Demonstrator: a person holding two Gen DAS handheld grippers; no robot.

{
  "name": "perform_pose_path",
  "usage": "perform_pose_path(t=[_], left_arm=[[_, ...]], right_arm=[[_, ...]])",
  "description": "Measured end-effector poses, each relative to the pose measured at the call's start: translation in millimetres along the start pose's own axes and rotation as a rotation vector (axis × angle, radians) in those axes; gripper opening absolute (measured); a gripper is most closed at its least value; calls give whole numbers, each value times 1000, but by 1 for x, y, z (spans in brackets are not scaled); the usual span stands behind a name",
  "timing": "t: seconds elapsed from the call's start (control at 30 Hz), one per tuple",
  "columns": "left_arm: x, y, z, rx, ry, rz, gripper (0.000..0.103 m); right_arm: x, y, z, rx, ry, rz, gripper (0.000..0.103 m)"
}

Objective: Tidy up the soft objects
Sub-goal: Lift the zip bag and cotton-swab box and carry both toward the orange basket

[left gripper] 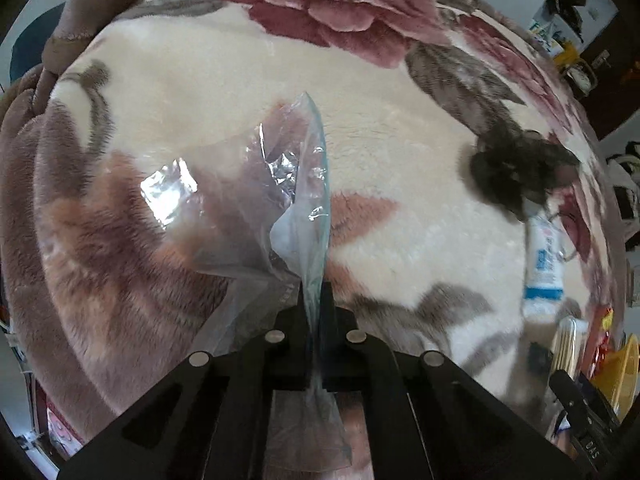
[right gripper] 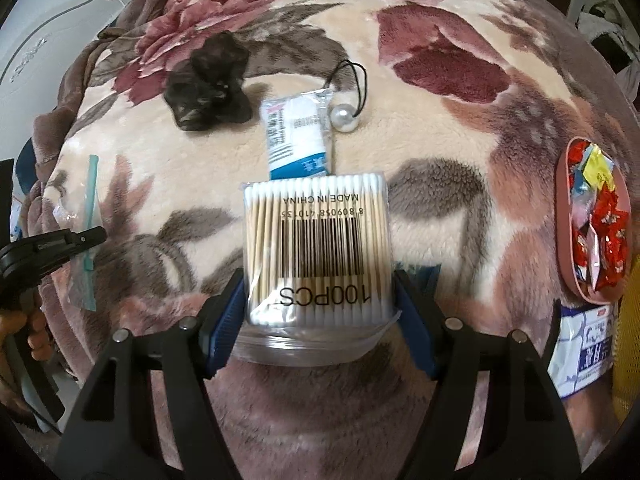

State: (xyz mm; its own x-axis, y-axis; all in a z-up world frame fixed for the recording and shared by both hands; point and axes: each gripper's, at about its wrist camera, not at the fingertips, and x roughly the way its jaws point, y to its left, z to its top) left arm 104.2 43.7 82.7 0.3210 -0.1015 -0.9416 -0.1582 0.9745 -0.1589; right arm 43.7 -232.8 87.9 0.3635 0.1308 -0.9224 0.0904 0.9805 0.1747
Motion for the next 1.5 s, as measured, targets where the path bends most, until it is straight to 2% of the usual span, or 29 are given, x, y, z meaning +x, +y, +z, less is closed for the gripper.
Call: perform_pose_path(t=[0.27,0.77,1.5], left_arm=[[-29,-26,-29,104,-12,-7,0],[-79,-70,-99,250,-42,-31,0],[-107,-122,-142,368,-60,-66,0]], right_arm=[[-29,7,-23,-4,-27,-2,71],[-77,-13,-75,42,-68,-33,71],[-131,-46,-108,106,-157,-59,71]])
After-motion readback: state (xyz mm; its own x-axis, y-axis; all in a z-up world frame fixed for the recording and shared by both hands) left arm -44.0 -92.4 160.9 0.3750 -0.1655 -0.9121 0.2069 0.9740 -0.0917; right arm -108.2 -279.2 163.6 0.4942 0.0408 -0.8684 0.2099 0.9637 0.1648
